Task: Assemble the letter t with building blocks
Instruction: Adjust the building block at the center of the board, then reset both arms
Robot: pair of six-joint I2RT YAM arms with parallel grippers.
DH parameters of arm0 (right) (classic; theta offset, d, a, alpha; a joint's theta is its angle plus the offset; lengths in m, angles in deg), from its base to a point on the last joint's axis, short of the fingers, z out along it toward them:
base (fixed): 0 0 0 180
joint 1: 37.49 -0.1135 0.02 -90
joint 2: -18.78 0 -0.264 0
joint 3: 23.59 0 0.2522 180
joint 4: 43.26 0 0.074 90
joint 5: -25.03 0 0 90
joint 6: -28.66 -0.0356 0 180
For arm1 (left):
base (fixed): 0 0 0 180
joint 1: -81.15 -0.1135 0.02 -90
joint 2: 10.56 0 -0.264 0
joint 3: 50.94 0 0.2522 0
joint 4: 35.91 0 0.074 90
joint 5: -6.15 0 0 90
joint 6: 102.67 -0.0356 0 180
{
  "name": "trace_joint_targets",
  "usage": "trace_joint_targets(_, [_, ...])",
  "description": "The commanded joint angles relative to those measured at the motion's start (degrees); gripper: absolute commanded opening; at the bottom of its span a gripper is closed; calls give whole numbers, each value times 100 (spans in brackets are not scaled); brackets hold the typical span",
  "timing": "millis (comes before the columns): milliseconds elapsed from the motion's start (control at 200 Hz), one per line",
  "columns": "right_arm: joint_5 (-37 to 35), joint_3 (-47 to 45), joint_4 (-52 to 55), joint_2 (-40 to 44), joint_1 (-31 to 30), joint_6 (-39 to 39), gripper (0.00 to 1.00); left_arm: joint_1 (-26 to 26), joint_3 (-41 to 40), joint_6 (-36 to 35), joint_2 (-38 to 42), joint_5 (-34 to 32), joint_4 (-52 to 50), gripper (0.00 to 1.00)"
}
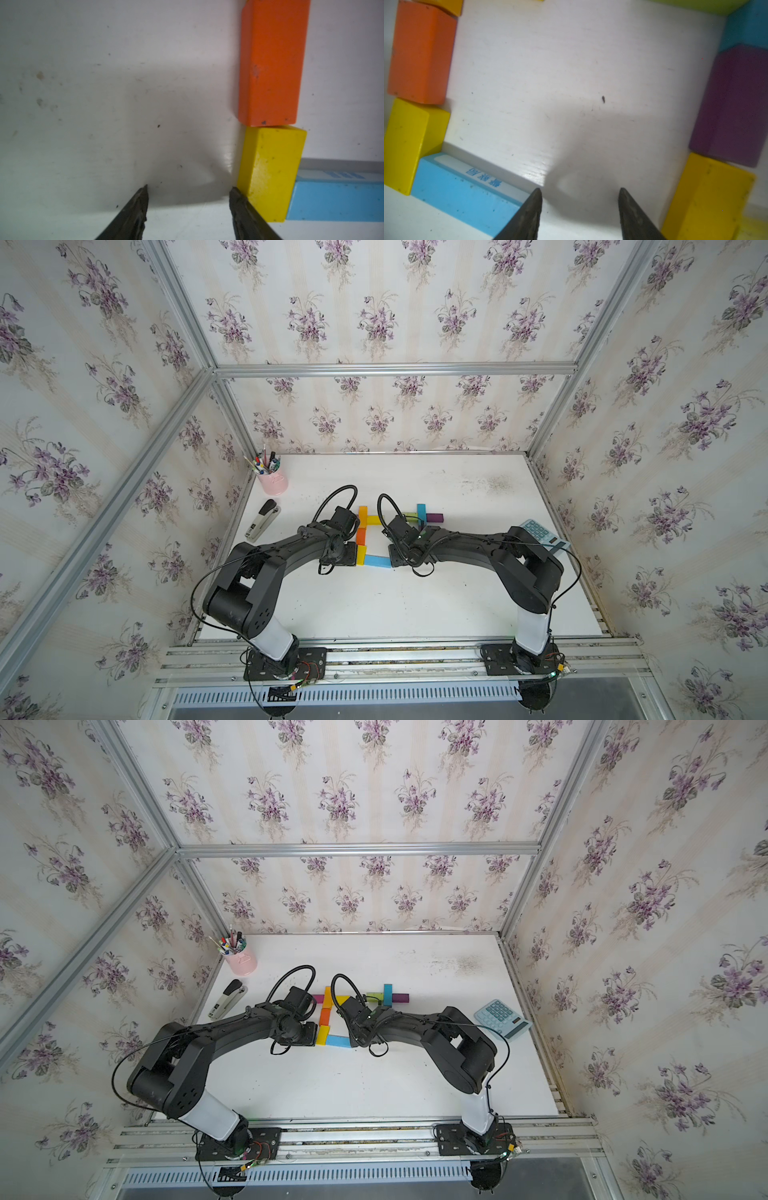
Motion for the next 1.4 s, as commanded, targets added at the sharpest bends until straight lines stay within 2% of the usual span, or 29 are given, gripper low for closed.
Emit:
trace_joint_targets(0, [57, 20, 142, -79, -6, 25, 59, 29, -102, 149, -66, 604, -831, 64])
trace_joint_targets(305, [13, 21, 193, -53, -4, 16, 60, 29, -77, 161, -96, 580, -839, 64])
trace_joint_targets(699, [-436, -274, 656, 424, -92, -187, 60, 20, 201, 229, 580, -246, -1506, 71])
trace_joint_targets(839, [-372, -429, 677, 702, -464, -450, 60, 22, 171, 169, 648, -48, -1441, 70])
trace_joint_targets(1004, [112, -425, 277, 673, -812, -715, 59, 20, 52, 140, 568, 282, -1258, 68])
trace_joint_targets(1139, [-5, -395, 282, 692, -865, -757, 59, 20, -50, 163, 895, 327, -1162, 69])
trace_joint_targets(1174, [-93, -432, 267, 793, -863, -741, 59, 12, -30, 154, 1039, 284, -1139, 73])
trace_joint_targets(1204, [-169, -461, 236, 905, -866, -688, 59, 11, 1, 149, 1131, 193, -1126, 81])
trace_joint_targets(1209, [-184, -464, 233, 929, -868, -679, 59, 7, 11, 136, 1134, 170, -1126, 83])
trace_joint_targets(1219, [-209, -466, 226, 972, -863, -654, 59, 4, 29, 117, 1300, 140, -1130, 95])
trace_joint_targets(1229, [-244, -471, 229, 1007, -862, -635, 59, -8, 46, 89, 1382, 86, -1133, 99])
trace_joint_targets(1319, [-402, -515, 269, 1409, -690, -371, 64, -331, 322, -223, 1795, -304, -1154, 100])
trace_joint_targets(1399, [184, -903, -113, 1965, 19, -33, 69, -948, 543, -521, 1981, -156, -868, 100])
